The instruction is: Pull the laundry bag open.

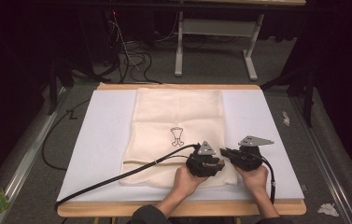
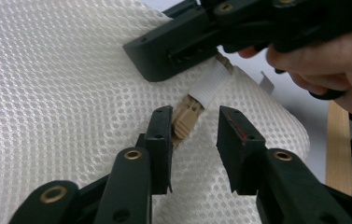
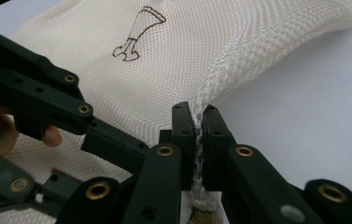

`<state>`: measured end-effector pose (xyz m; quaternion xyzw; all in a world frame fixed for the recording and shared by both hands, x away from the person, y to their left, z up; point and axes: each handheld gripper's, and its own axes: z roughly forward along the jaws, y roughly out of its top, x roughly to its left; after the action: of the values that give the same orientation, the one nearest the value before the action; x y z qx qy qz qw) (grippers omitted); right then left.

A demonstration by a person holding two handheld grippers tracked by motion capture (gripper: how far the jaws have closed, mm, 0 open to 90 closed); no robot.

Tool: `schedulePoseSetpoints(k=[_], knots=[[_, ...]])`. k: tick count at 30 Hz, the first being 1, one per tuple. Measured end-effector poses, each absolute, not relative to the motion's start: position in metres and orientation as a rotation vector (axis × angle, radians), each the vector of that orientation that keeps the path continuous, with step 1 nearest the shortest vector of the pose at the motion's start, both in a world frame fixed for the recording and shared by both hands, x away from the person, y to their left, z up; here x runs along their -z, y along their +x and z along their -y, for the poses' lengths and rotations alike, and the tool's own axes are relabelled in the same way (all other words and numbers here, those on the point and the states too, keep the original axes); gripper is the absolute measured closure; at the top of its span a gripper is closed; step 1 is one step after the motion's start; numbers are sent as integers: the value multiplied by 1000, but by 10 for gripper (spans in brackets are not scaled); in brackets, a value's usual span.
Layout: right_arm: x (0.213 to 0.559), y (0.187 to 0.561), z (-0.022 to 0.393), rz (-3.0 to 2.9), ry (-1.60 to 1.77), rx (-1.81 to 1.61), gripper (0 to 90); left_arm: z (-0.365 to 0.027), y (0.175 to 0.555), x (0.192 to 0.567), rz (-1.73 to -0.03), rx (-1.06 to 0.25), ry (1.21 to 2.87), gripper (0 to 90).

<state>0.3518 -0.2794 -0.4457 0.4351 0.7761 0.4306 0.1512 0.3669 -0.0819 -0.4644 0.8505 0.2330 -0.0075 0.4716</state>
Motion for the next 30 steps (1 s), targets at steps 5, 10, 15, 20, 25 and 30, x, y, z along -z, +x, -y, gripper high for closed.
schedulePoseSetpoints(k=[5, 10, 15, 20, 25, 30], knots=[[447, 352, 280, -2236, 1262, -1231, 879, 83, 364, 465, -561, 10, 2088, 701], [447, 352, 280, -2236, 1262, -1235, 879, 83, 364, 462, -560, 5, 2072, 741], [447, 352, 280, -2237, 1262, -1237, 879, 85, 365, 465, -572, 24, 2063, 770], [448, 353, 280, -2233, 1265, -1242, 879, 84, 366, 465, -580, 24, 2070, 839], [448, 353, 280, -2235, 1263, -1243, 879, 85, 365, 466, -580, 26, 2071, 862], [449, 352, 281, -2240, 1266, -1241, 879, 84, 365, 464, -572, 21, 2076, 865]])
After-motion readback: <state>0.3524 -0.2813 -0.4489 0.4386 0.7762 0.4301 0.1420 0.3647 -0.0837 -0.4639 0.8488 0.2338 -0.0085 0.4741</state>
